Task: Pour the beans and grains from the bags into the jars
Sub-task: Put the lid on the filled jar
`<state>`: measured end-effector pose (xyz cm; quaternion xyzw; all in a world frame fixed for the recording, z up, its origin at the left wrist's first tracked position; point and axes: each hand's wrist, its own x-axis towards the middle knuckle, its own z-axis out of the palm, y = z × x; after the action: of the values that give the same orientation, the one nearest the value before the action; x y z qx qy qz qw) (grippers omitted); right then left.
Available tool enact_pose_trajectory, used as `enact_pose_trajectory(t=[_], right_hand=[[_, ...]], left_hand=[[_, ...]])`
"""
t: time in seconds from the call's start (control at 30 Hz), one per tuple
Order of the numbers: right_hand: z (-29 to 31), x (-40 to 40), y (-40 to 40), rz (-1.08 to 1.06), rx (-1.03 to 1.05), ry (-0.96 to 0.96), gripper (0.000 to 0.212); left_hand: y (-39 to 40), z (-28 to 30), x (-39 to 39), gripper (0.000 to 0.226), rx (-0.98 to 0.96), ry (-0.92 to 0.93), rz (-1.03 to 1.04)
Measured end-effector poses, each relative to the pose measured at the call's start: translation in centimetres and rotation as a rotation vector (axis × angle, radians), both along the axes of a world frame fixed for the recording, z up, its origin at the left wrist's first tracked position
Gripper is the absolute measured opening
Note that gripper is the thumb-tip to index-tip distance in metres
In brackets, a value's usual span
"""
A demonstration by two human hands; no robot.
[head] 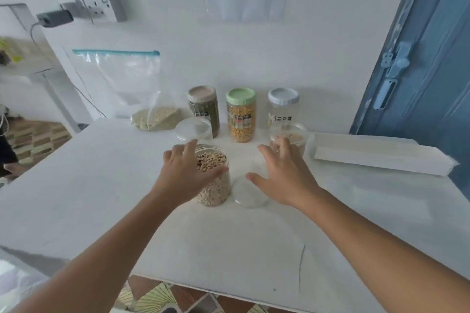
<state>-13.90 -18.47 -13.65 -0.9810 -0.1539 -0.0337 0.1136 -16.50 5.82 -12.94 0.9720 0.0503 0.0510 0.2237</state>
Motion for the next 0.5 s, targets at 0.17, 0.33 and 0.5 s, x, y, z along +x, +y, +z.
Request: enact_pose_trajectory(t=[0.17, 0.33, 0.5], right_hand=[[-2.1, -0.1, 2.0, -0.067, 0.004, 0.381, 0.109], [-4.0, -0.2, 3.1, -0.155, 0.019, 0.448, 0.123], [-3.8, 0.0, 2.9, -0.126, 0.233, 0.359, 0.122]], left_hand=[[2.5, -1.6, 0.7, 0.107, -0.212, -0.019, -0.129], [4.4, -2.9, 1.9, 0.105, -0.321, -0.055, -0.231], [5.1, -3.5, 2.8, 0.112, -0.343, -0.037, -0.3]])
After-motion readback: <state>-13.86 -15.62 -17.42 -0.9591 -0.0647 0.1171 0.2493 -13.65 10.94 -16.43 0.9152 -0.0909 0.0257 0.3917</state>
